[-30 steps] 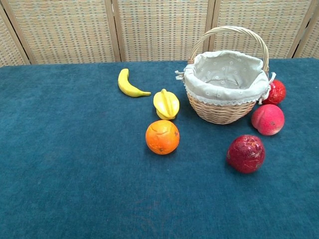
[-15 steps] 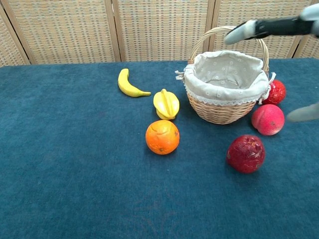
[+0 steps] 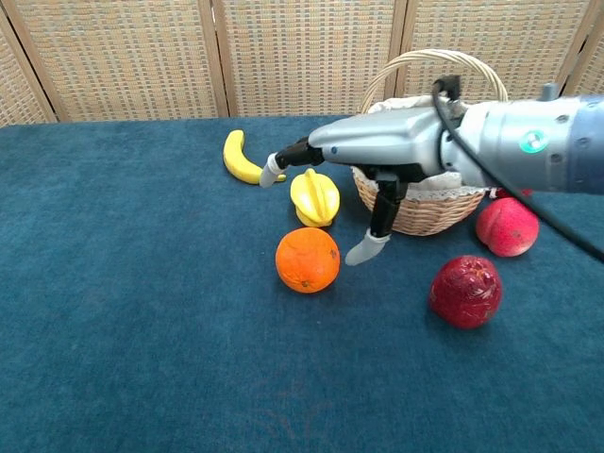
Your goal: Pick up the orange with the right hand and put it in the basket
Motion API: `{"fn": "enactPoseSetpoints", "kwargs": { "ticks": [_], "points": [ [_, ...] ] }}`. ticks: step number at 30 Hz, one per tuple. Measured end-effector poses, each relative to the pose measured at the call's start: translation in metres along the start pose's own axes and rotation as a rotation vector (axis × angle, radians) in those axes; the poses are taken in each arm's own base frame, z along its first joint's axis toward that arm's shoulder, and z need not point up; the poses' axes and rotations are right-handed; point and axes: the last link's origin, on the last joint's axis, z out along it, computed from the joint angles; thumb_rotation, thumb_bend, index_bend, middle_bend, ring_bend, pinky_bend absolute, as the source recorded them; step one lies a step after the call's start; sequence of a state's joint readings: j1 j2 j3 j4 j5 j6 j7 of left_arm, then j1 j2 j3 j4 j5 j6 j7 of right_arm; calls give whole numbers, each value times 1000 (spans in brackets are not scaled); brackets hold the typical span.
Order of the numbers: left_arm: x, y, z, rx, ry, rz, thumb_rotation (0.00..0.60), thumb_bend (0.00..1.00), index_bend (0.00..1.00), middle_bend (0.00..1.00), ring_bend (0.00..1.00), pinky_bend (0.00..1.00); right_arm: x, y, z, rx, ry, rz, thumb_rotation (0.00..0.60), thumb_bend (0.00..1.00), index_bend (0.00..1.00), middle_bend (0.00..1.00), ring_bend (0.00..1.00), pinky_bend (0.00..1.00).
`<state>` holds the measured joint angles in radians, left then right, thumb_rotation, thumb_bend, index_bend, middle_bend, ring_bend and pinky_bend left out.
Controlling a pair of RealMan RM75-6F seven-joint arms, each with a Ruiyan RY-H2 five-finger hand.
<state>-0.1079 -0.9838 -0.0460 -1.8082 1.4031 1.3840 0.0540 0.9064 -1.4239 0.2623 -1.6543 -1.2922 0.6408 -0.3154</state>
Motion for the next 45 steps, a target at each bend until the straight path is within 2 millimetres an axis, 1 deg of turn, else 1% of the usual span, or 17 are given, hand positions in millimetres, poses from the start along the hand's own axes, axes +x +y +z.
{"fn": "enactPoseSetpoints", "kwargs": {
  "ticks": [2, 6, 8, 12, 15, 17, 18, 20, 22, 25, 28, 30, 33, 35, 38, 43, 45],
  "points": [
    [-1, 0, 2, 3, -4, 1, 600, 0, 0, 0, 0, 0, -6, -4, 14, -11, -22, -12, 600, 0, 125, 83, 4, 148],
    [-1, -2, 4, 12, -10, 0, 600, 0, 0, 0, 0, 0, -18, -8, 35, -40, -57, -36, 600, 0, 137, 86, 4, 153],
    [-1, -3, 5, 18, -12, -2, 600, 0, 0, 0, 0, 0, -24, -8, 43, -59, -79, -46, 600, 0, 147, 91, 4, 154],
    [-1, -5, 7, 27, -16, -6, 600, 0, 0, 0, 0, 0, -36, -7, 48, -90, -139, -86, 600, 0, 159, 108, 8, 187],
    [-1, -6, 8, 30, -20, -6, 600, 0, 0, 0, 0, 0, -45, -6, 50, -110, -184, -145, 600, 15, 223, 188, 79, 305],
    [-1, -5, 8, 28, -22, -6, 600, 0, 0, 0, 0, 0, -48, -6, 52, -130, -195, -164, 600, 94, 337, 301, 200, 437],
    [-2, -5, 8, 27, -22, -6, 600, 0, 0, 0, 0, 0, -48, -6, 52, -138, -192, -164, 600, 131, 374, 340, 246, 481],
    [-1, -5, 8, 26, -22, -7, 600, 0, 0, 0, 0, 0, -48, -7, 53, -142, -177, -162, 600, 224, 441, 424, 341, 561],
    [-1, -5, 8, 26, -22, -6, 600, 0, 0, 0, 0, 0, -46, -10, 53, -131, -153, -162, 600, 261, 458, 445, 363, 576],
    [-2, -4, 8, 26, -24, -5, 600, 0, 0, 0, 0, 0, -39, -16, 52, -94, -95, -147, 600, 272, 461, 449, 367, 579],
    [-2, -4, 7, 22, -27, -3, 600, 0, 0, 0, 0, 0, -23, -23, 47, -51, -12, -109, 600, 272, 462, 451, 367, 579],
    [-2, -3, 6, 19, -26, -2, 600, 0, 0, 0, 0, 0, -4, -23, 39, -34, 58, -76, 600, 273, 462, 450, 367, 579],
    [-3, -3, 5, 16, -26, -2, 600, 0, 0, 0, 0, 0, 26, -11, 27, -56, 149, -55, 600, 285, 462, 450, 367, 579],
    [-3, -4, 5, 18, -28, -6, 600, 0, 0, 0, 0, 0, 48, 6, 17, -101, 215, -61, 600, 297, 462, 450, 367, 579],
    [-3, -4, 5, 20, -27, -9, 600, 0, 0, 0, 0, 0, 67, 29, 8, -173, 264, -71, 600, 299, 462, 451, 367, 579],
    [-2, -5, 5, 20, -24, -10, 600, 0, 0, 0, 0, 0, 64, 67, -2, -292, 230, -105, 600, 299, 462, 448, 367, 569],
    [-2, -4, 5, 19, -25, -10, 600, 0, 0, 0, 0, 0, 57, 76, -6, -315, 194, -121, 600, 260, 425, 371, 291, 460]
  ]
}}
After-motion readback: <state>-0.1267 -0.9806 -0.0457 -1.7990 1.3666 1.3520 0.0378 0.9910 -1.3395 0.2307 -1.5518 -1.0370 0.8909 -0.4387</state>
